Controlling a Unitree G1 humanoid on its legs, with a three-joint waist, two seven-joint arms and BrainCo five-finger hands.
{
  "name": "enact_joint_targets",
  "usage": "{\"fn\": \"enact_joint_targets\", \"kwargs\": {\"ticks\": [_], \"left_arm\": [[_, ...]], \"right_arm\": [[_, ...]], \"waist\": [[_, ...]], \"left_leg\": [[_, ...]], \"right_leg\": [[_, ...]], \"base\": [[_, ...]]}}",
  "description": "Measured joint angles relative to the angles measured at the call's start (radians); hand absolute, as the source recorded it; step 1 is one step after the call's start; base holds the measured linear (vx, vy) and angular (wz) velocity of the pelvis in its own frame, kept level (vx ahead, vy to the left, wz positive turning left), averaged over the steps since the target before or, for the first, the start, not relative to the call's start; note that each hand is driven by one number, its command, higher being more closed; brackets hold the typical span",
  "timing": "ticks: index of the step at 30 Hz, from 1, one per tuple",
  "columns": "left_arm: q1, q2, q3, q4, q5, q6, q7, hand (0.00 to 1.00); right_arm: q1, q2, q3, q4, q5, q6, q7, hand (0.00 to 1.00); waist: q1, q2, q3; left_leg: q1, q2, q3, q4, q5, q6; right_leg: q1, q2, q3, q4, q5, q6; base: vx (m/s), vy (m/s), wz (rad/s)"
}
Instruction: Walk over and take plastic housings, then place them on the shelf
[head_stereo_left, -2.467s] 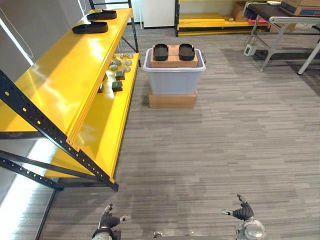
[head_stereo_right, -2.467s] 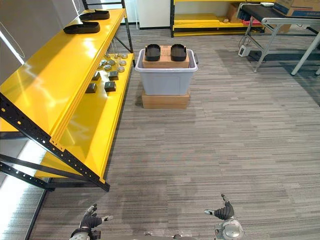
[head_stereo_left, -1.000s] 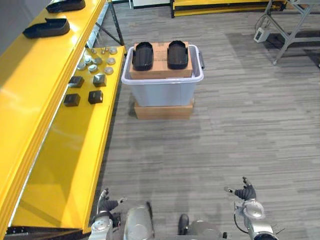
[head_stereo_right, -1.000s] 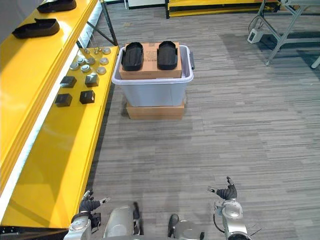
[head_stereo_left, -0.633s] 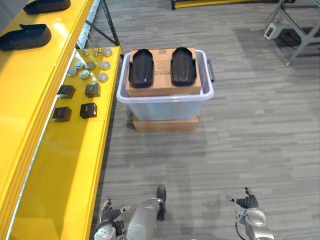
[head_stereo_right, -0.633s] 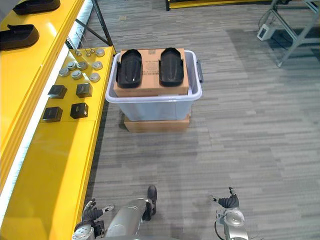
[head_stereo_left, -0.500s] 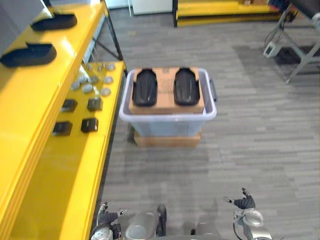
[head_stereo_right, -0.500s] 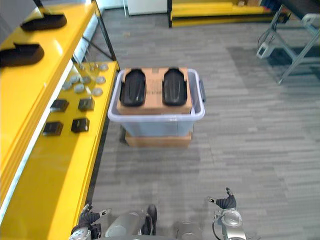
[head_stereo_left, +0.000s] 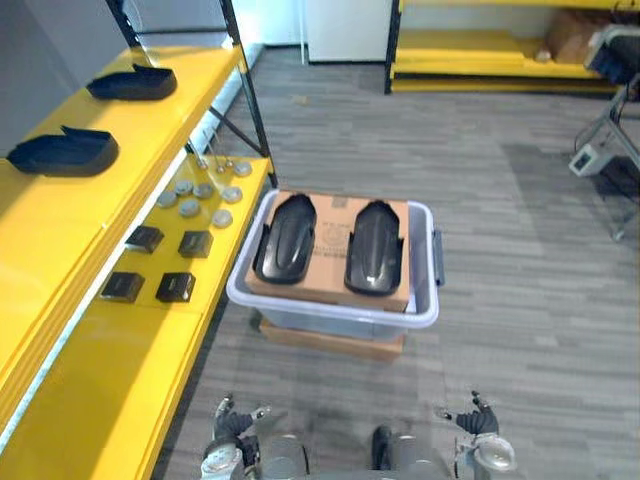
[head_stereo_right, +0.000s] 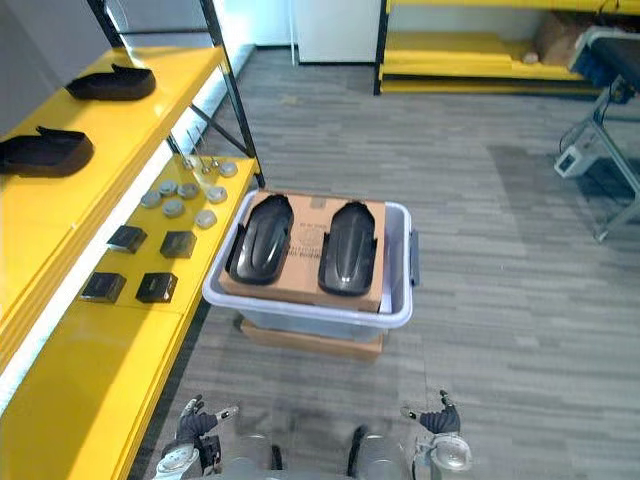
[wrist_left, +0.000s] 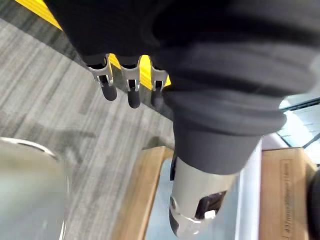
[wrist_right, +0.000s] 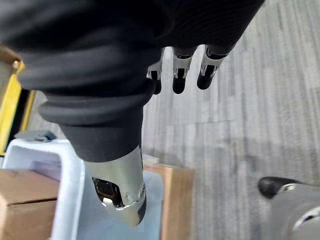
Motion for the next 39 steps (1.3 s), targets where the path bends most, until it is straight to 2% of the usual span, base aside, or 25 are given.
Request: {"fn": "enact_joint_targets", "kwargs": {"ticks": [1,2,3,4,6,8,10,14,17,20,25,33,39], "left_arm": [[0.0,-0.004,-0.002,0.002,0.0,0.0,0.0,0.0],[0.0,-0.008,-0.004,0.014,0.0,0.0,0.0,0.0],[-0.007,0.001,-0.006,0.032,0.0,0.001,0.0,0.0],[-0.004,0.007,-0.006,0.033,0.0,0.001,0.0,0.0],[0.009,0.02,-0.006,0.037,0.0,0.002,0.0,0.0],[0.011,0.03,-0.006,0.059,0.0,0.002,0.0,0.0],[0.01,0.043,-0.006,0.076,0.0,0.002,0.001,0.0],[0.012,0.052,-0.005,0.075,0.002,0.002,0.001,0.0],[0.019,0.058,-0.005,0.073,0.003,0.002,0.0,0.0],[0.058,0.066,-0.005,0.071,0.021,0.002,0.0,0.0],[0.087,0.084,-0.005,0.071,0.037,0.001,0.0,0.0],[0.089,0.084,-0.007,0.075,0.042,-0.002,-0.001,0.0],[0.088,0.083,-0.009,0.076,0.041,-0.004,0.001,0.0]], "right_arm": [[0.002,-0.004,-0.001,0.0,0.0,0.0,-0.001,0.0],[0.003,-0.016,-0.01,0.01,0.001,0.0,-0.002,0.0],[0.004,0.0,-0.02,0.018,0.006,0.003,-0.004,0.0],[0.004,0.011,-0.02,0.019,0.012,0.003,-0.004,0.0],[-0.002,0.024,-0.023,0.023,0.031,0.002,-0.004,0.0],[-0.002,0.024,-0.039,0.023,0.042,0.001,-0.008,0.0],[-0.002,0.021,-0.084,0.022,0.07,0.001,-0.02,0.0],[0.019,-0.01,-0.159,-0.026,0.094,0.002,-0.044,0.0],[0.04,-0.046,-0.197,-0.183,0.112,0.0,-0.062,0.0],[0.047,-0.07,-0.197,-0.36,0.11,-0.009,-0.063,0.0],[0.025,-0.077,-0.193,-0.504,0.107,-0.04,-0.074,0.0],[-0.066,-0.12,-0.092,-0.535,-0.031,-0.042,-0.092,0.0],[-0.2,-0.138,-0.028,-0.459,-0.155,-0.002,-0.135,0.0]], "waist": [[0.0,0.011,-0.005],[0.0,0.04,-0.016],[0.001,0.012,-0.017],[0.004,-0.005,-0.018],[0.006,-0.029,-0.027],[0.004,-0.033,-0.034],[0.002,-0.027,-0.041],[0.0,-0.021,-0.061],[-0.003,-0.025,-0.062],[-0.019,-0.04,-0.086],[-0.019,-0.055,-0.097],[0.002,-0.047,-0.095],[0.009,-0.042,-0.052]], "left_leg": [[0.002,-0.004,-0.013,-0.055,0.062,0.004],[0.015,0.004,-0.044,-0.093,0.121,-0.024],[0.031,-0.018,-0.037,-0.112,0.118,-0.021],[0.045,-0.031,-0.022,-0.128,0.114,-0.014],[0.066,-0.049,0.009,-0.154,0.109,-0.005],[0.093,-0.065,0.033,-0.18,0.11,0.0],[0.109,-0.079,0.055,-0.208,0.115,0.008],[0.131,-0.09,0.068,-0.27,0.139,0.015],[0.152,-0.097,0.083,-0.316,0.153,0.018],[0.157,-0.103,0.088,-0.341,0.158,0.018],[0.157,-0.108,0.087,-0.355,0.159,0.02],[0.129,-0.124,0.026,-0.376,0.177,0.031],[0.11,-0.127,-0.03,-0.414,0.216,0.031]], "right_leg": [[0.0,0.005,0.0,0.001,-0.005,0.01],[0.0,0.019,0.012,0.009,-0.02,0.037],[0.0,0.0,0.024,0.013,-0.026,0.051],[0.001,-0.016,0.034,0.009,-0.027,0.059],[0.002,-0.031,0.063,-0.006,-0.02,0.072],[0.006,-0.042,0.088,-0.029,-0.009,0.088],[0.005,-0.046,0.106,-0.053,0.007,0.098],[0.007,-0.048,0.122,-0.092,0.028,0.1],[0.006,-0.047,0.141,-0.118,0.046,0.104],[0.006,-0.047,0.155,-0.147,0.062,0.104],[0.005,-0.047,0.162,-0.172,0.074,0.107],[0.004,-0.055,0.127,-0.206,0.089,0.106],[0.005,-0.054,0.073,-0.214,0.091,0.103]], "base": [[0.18,0.183,-0.09],[0.15,0.207,-0.07],[0.14,0.236,-0.15],[0.08,0.18,-0.11],[0.05,0.145,-0.36],[0.03,0.118,-0.41],[0.01,0.079,-0.28],[0.01,0.035,-0.13],[0.01,0.012,-0.21],[0.03,0.021,-0.15],[0.02,0.004,-0.07],[0.0,-0.006,0.11],[-0.03,-0.027,0.31]]}}
